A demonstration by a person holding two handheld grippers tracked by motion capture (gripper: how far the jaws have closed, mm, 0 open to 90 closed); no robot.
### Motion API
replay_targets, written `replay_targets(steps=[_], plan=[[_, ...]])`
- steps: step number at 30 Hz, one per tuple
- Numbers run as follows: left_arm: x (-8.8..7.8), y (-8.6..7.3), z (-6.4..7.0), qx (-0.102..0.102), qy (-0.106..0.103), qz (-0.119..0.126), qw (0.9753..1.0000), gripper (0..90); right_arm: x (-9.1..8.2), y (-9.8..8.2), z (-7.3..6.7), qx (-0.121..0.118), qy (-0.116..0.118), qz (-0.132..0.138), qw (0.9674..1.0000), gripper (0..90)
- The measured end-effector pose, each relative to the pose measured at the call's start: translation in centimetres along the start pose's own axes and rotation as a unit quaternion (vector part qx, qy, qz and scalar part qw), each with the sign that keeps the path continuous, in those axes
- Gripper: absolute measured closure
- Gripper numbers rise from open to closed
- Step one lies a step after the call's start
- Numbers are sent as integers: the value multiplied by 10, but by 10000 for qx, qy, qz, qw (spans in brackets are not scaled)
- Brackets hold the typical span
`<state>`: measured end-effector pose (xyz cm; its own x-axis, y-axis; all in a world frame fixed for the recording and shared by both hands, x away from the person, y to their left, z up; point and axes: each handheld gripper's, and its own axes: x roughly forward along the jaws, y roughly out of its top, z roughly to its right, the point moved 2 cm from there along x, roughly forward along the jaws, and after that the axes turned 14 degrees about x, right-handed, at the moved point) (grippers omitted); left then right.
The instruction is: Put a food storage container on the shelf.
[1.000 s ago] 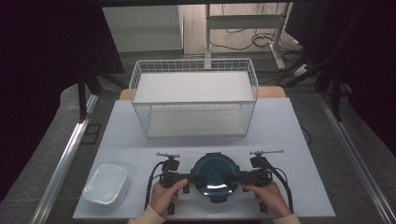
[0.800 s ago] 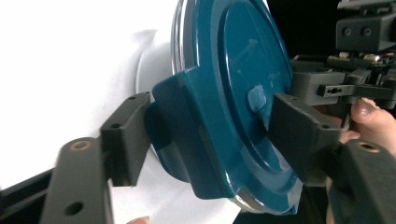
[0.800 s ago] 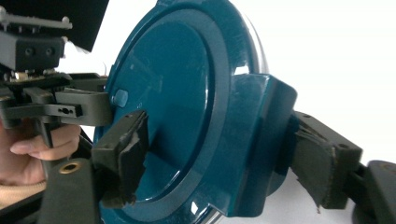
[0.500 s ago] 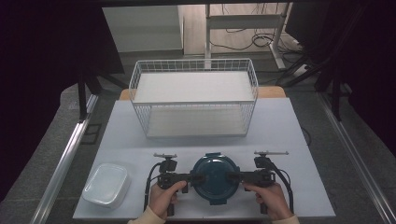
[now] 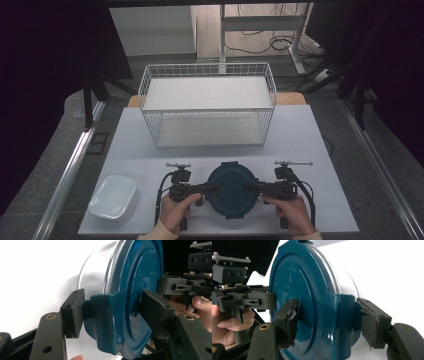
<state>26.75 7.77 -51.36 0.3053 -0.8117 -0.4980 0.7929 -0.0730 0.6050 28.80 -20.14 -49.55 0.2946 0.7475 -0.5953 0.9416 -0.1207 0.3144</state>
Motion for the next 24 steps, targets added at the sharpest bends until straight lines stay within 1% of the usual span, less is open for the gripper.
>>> replay_targets(steps=[3, 4, 6, 10, 12, 13, 14, 15, 16, 17, 18, 19, 20, 23, 24], plan=[[-1, 3, 2, 30, 5, 8, 10000, 382, -1, 1, -1, -20, 9, 30, 10000, 371], [-3, 6, 4, 93, 18, 12, 10000, 383, -3, 2, -3, -51, 24, 58, 10000, 370], [-4, 10, 6, 147, 32, 31, 9999, 383, -6, 4, -5, -79, 48, 86, 9999, 371], [-8, 19, 11, 198, 52, 30, 9998, 383, -11, 9, -11, -157, 64, 131, 9998, 371], [-11, 26, 14, 256, 89, 58, 9996, 383, -13, 13, -15, -195, 88, 167, 9996, 371], [-11, 26, 14, 256, 89, 58, 9996, 383, -13, 13, -15, -195, 88, 167, 9996, 371], [-14, 33, 18, 313, 123, 100, 9994, 383, -16, 17, -19, -233, 132, 213, 9994, 372], [-16, 37, 19, 344, 150, 123, 9992, 383, -17, 20, -21, -260, 153, 233, 9993, 372], [-16, 37, 19, 344, 150, 123, 9992, 383, -17, 20, -21, -260, 153, 233, 9993, 372], [-18, 41, 20, 357, 163, 131, 9991, 383, -19, 23, -23, -289, 178, 266, 9991, 372], [-21, 45, 21, 381, 168, 170, 9990, 383, -20, 25, -26, -303, 192, 280, 9990, 372], [-23, 49, 23, 388, 177, 183, 9989, 383, -22, 31, -33, -361, 215, 323, 9986, 373], [-26, 54, 24, 422, 198, 214, 9987, 383, -23, 33, -35, -380, 228, 333, 9985, 373], [-33, 64, 26, 439, 202, 269, 9985, 383, -25, 41, -43, -450, 251, 359, 9980, 376], [-33, 64, 26, 439, 202, 269, 9985, 383, -25, 41, -43, -450, 251, 359, 9980, 376]])
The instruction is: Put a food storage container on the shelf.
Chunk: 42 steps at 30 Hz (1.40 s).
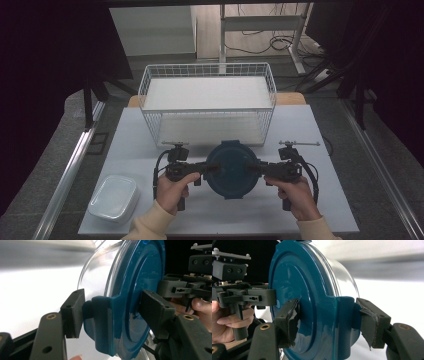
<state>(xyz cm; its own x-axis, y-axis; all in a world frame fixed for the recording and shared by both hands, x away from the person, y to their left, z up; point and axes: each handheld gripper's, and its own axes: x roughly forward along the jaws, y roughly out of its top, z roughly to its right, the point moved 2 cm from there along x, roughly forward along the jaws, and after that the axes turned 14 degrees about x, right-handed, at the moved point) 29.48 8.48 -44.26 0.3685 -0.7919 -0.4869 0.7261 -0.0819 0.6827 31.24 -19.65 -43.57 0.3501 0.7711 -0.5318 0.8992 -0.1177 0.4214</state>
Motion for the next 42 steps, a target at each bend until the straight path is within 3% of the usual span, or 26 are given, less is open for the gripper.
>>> replay_targets(steps=[7, 22, 32, 42], plan=[[-16, 28, 2, 87, 10, 186, 9998, 383, -5, 26, -24, -255, 37, 71, 9996, 379], [-34, 66, 1, 145, -11, 383, 9992, 385, -9, 65, -54, -532, 60, 86, 9985, 386], [-38, 81, 0, 155, -29, 441, 9989, 386, -12, 81, -64, -628, 50, 95, 9980, 388], [-38, 94, 2, 192, 31, 413, 9990, 387, -13, 94, -65, -552, 121, 76, 9984, 389]])
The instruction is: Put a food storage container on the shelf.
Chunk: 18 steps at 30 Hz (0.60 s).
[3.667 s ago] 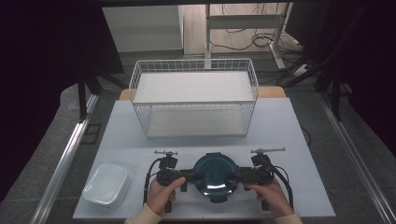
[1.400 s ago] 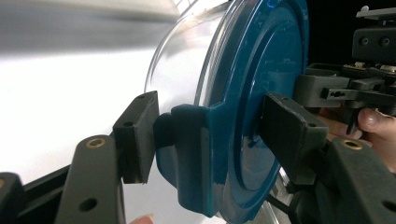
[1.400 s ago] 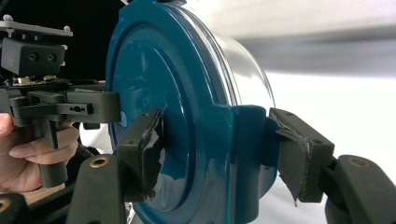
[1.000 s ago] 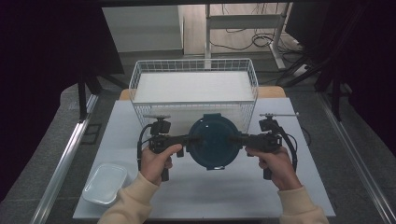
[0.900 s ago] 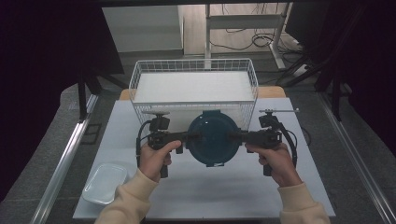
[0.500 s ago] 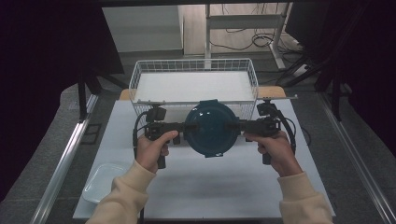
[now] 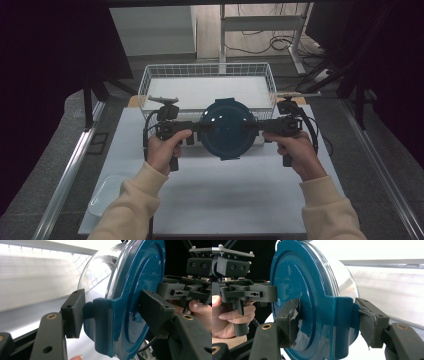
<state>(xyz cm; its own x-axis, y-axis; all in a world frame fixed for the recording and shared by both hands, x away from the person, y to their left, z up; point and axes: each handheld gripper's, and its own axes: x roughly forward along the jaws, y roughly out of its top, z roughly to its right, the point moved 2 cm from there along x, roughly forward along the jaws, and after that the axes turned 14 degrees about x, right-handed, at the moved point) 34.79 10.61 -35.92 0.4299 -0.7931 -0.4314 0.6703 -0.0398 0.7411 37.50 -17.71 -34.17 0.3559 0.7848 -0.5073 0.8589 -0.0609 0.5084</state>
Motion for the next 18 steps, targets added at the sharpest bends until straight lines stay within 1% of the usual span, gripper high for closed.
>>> replay_targets(steps=[1, 2, 4, 5, 7, 8, 10, 12, 14, 18], plan=[[-2, 4, 1, 27, -3, 17, 10000, 387, -1, 1, -1, -22, 3, -1, 10000, 390], [-2, 4, 1, 27, -3, 17, 10000, 387, -1, 1, -1, -22, 3, -1, 10000, 390], [-4, 8, 2, 33, -22, 37, 10000, 387, -4, 7, -6, -73, -6, 19, 10000, 391], [-4, 10, 2, 31, -29, 45, 10000, 387, -4, 7, -6, -73, -6, 19, 10000, 391], [-8, 17, 3, 90, -43, 64, 9999, 387, -6, 13, -12, -127, -9, 39, 9999, 392], [-8, 17, 3, 90, -43, 64, 9999, 387, -6, 15, -13, -146, -8, 34, 9999, 394], [-10, 23, 0, 79, -59, 93, 9999, 387, -6, 19, -16, -148, -11, 30, 9999, 396], [-10, 25, -1, 77, -51, 100, 9999, 386, -5, 21, -17, -144, -11, 22, 9999, 396], [-12, 28, -3, 83, -63, 98, 9999, 386, -3, 27, -20, -166, -19, 15, 9999, 396], [-14, 35, -10, 11, -111, 125, 9999, 386, 0, 34, -23, -192, -32, 10, 9998, 400]])
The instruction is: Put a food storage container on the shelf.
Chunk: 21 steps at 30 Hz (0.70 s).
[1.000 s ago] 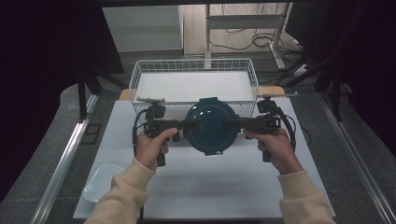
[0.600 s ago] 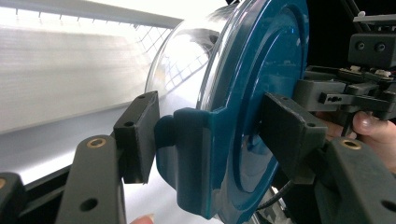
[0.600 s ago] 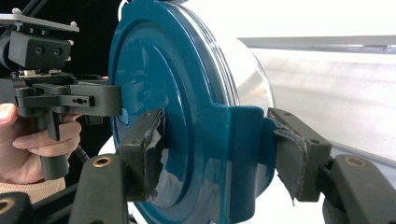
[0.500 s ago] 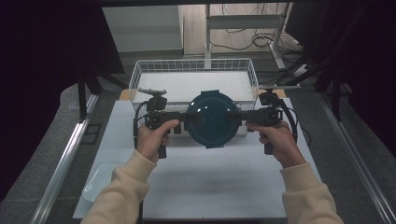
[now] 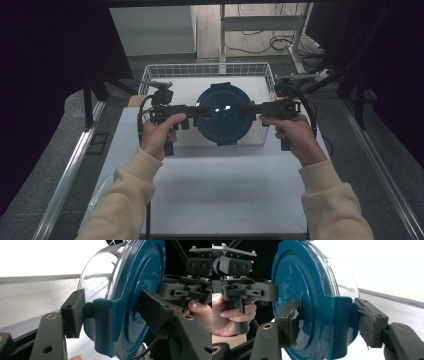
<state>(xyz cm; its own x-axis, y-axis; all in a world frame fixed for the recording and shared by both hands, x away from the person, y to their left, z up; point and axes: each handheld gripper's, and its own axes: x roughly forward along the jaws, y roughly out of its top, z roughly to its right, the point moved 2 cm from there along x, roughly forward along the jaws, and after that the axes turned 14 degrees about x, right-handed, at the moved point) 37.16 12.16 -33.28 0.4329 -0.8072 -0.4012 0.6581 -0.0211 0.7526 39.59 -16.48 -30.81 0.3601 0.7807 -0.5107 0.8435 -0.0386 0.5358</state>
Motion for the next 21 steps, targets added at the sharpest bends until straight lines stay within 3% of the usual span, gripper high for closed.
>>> replay_targets(steps=[21], plan=[[1, 37, -15, 6, 108, -8, 9999, 385, 13, 38, 2, 21, 121, -21, 9999, 405]])
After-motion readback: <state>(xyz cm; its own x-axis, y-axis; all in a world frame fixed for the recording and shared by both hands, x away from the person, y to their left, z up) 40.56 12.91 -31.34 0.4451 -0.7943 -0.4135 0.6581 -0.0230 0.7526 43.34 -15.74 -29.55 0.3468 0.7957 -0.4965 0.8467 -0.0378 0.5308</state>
